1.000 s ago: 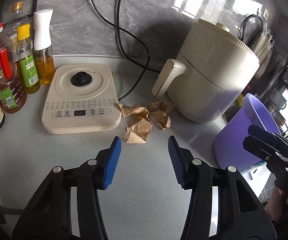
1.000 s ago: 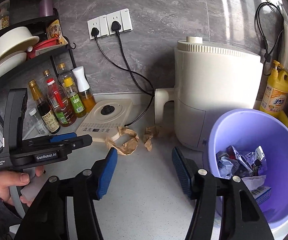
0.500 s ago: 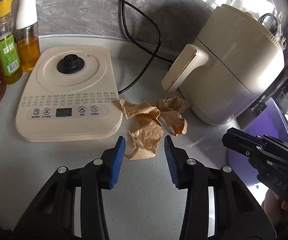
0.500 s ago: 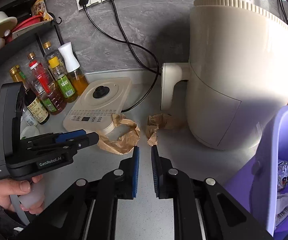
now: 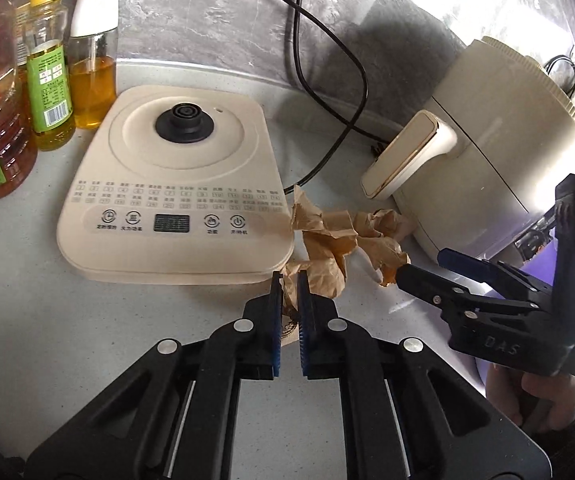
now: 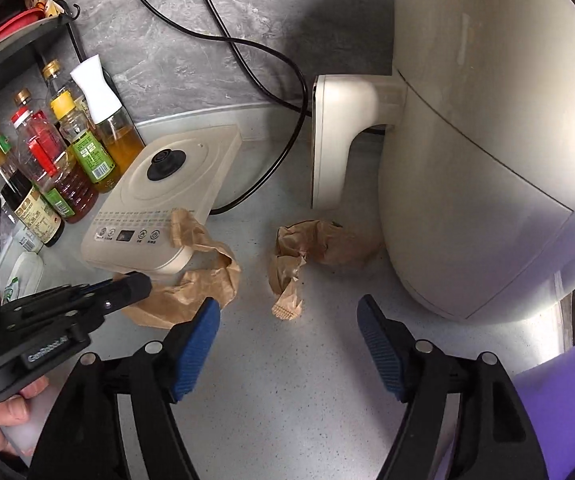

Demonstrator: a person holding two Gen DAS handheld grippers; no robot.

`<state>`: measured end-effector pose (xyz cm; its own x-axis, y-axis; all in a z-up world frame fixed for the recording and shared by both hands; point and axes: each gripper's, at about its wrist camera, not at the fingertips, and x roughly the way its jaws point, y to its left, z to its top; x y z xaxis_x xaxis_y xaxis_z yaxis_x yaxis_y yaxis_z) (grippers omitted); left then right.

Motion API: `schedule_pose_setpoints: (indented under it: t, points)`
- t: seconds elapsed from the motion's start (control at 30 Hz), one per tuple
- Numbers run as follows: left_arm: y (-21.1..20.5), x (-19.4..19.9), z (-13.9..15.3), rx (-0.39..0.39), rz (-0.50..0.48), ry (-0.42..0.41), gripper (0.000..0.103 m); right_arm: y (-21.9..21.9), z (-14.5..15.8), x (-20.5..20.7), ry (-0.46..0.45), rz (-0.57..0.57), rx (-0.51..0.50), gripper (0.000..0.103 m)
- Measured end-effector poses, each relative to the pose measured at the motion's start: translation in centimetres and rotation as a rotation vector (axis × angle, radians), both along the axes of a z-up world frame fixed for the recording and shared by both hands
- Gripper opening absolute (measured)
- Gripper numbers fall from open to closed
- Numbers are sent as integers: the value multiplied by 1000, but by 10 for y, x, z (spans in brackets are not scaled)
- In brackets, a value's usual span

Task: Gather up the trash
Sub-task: 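Grasp a brown paper scrap with the left gripper while the right grasps another, then carry both brown paper scraps over the purple bucket with both grippers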

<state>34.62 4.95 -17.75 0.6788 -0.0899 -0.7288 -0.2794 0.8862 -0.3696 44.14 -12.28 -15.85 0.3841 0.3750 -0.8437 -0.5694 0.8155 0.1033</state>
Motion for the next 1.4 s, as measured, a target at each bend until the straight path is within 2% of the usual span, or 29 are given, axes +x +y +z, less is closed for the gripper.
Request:
schedule_pose_setpoints:
  t: [0.07,0.1,0.13,0.17,0.2,0.43,0.7,1.07,1.4]
  points:
    - [4,-5,3,6,15,-3,7,6,-7,5,0,2,-7,76]
    - [6,-7,4,8,20,-4,7,9,-11,8,3,3,-10,72]
    - [7,-8,4,10,25,-4,7,12,-16,11,21,10,-9,62]
    - [7,-10,5,12,29,-6,7,16,-23,14,62,22,-28,21]
    - [8,-11,7,16,31,-9,7,18,-29,16,84,24,-53,13]
    - [7,-27,28,42,75,-57,5,13,-7,-1,24,46,-3,12]
    - [-4,-60,78,118,89,-152,5,-7,30,-29,-22,71,68,12]
    - [-27,-90,125,164,70,-241,5,-42,113,-76,-167,82,168,12]
    - [-62,-97,158,179,5,-325,5,-100,178,-101,-305,4,226,13]
